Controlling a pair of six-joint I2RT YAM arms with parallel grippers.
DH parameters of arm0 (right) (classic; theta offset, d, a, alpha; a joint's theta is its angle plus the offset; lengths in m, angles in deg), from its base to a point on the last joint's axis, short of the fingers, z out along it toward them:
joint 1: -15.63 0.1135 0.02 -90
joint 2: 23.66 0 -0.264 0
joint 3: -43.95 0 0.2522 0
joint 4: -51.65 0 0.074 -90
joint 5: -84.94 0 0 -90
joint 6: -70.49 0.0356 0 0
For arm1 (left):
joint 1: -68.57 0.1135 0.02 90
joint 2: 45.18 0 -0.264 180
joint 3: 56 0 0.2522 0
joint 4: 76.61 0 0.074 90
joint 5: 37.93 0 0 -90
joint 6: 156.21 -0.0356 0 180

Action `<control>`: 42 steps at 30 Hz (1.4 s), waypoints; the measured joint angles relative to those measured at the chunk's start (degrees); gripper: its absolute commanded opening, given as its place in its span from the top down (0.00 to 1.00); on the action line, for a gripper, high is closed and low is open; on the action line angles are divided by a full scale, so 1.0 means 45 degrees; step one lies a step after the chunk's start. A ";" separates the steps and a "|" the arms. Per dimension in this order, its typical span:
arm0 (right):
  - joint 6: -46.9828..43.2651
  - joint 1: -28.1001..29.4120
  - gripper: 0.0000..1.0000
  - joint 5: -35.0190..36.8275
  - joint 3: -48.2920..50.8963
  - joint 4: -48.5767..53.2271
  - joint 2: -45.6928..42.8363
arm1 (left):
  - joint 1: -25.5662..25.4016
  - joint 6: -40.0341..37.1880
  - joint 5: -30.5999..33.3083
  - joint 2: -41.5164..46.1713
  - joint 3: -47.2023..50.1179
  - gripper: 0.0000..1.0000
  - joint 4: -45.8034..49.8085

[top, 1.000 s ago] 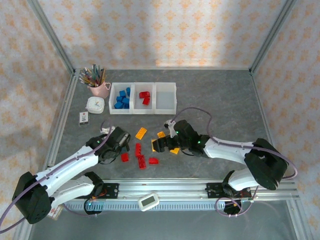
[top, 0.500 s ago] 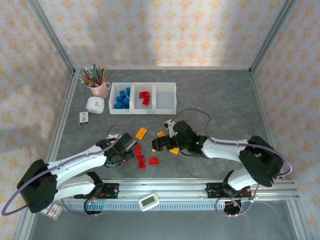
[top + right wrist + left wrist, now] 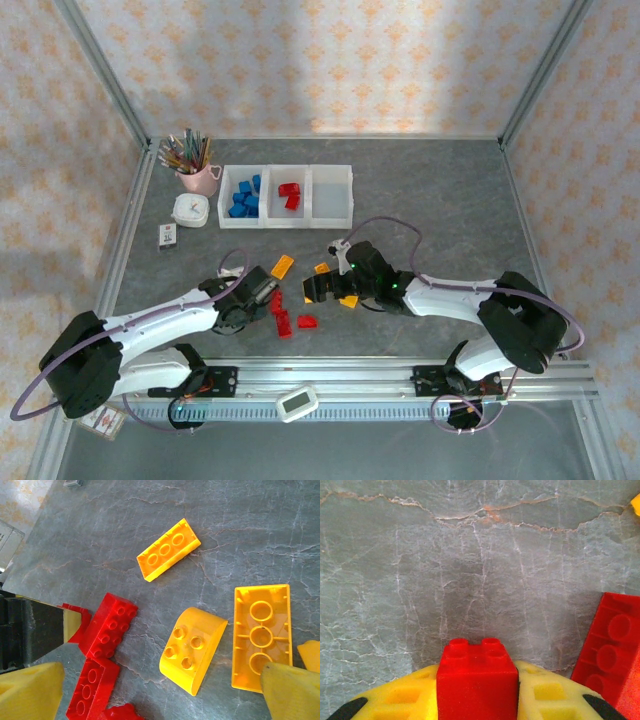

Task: Sort the legos into containers by color
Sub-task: Pick up the lego from the bottom-left of the table, then place the lego in the container.

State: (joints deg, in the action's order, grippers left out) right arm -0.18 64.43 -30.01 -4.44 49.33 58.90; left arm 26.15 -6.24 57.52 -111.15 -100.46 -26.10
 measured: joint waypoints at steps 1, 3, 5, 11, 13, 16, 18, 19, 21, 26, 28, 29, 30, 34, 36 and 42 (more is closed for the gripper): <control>0.0029 -0.0053 0.00 -0.0044 -0.0029 0.0044 0.0000 | 0.0000 0.0000 0.0097 0.0019 -0.0136 0.70 0.0063; 0.0034 -0.0267 0.00 -0.0092 -0.0146 0.0160 -0.0019 | 0.0000 -0.0015 0.0345 0.0078 -0.0597 0.70 0.0253; 0.0034 -0.0583 0.00 -0.0102 -0.0291 0.0330 -0.0131 | 0.0005 -0.0160 0.0724 0.0083 -0.1345 0.70 0.0355; -0.0015 -0.1826 0.00 0.0034 -0.1069 0.1117 -0.0646 | 0.0170 -0.1423 0.2050 -0.1195 -0.4658 0.69 0.0175; -0.0015 -0.2283 0.00 0.0199 -0.1413 0.1375 -0.0695 | 0.0510 -0.2084 0.2322 -0.2263 -0.5824 0.70 -0.0117; 0.0024 -0.3055 0.00 0.0277 -0.1632 0.1583 -0.0763 | 0.1146 -0.3084 0.2521 -0.3915 -0.7184 0.70 -0.0733; 0.0039 -0.3526 0.00 0.0321 -0.1632 0.1671 -0.0772 | 0.1593 -0.3735 0.2497 -0.4979 -0.7990 0.69 -0.1098; 0.0049 -0.3759 0.00 0.0330 -0.1632 0.1749 -0.0772 | 0.1817 -0.4041 0.2467 -0.5518 -0.8432 0.69 -0.1243; 0.0083 -0.4065 0.00 0.0369 -0.1632 0.1865 -0.0772 | 0.2220 -0.4609 0.2482 -0.6562 -0.9374 0.69 -0.1433; 0.0087 -0.4226 0.00 0.0481 -0.1632 0.1953 -0.0772 | 0.3007 -0.5833 0.2618 -0.8976 -1.1944 0.66 -0.1807; 0.0087 -0.4226 0.00 0.0525 -0.1632 0.1953 -0.0772 | 0.3235 -0.6183 0.2720 -0.9850 -1.2803 0.63 -0.1909; 0.0087 -0.4226 0.00 0.0559 -0.1632 0.1953 -0.0772 | 0.3317 -0.6300 0.2778 -1.0200 -1.3124 0.62 -0.1909; 0.0083 -0.4226 0.00 0.0563 -0.1632 0.1953 -0.0772 | 0.3385 -0.6397 0.2846 -1.0579 -1.3459 0.61 -0.1904; 0.0078 -0.4240 0.00 0.0593 -0.1642 0.1953 -0.0772 | 0.3565 -0.6708 0.2958 -1.1613 -1.4061 0.55 -0.1846; 0.0073 -0.4250 0.00 0.0593 -0.1656 0.1962 -0.0772 | 0.3570 -0.6800 0.2997 -1.1793 -1.4090 0.52 -0.1749; -0.0063 -0.4274 0.00 0.0588 -0.2074 0.2113 -0.0772 | 0.3570 -0.7009 0.3147 -1.1730 -1.4217 0.44 -0.1389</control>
State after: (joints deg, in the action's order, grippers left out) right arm -0.47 45.20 -27.36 -13.78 58.84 55.43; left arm 42.22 -37.78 71.68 -163.94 -164.44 -32.35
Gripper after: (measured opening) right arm 0.997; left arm 0.552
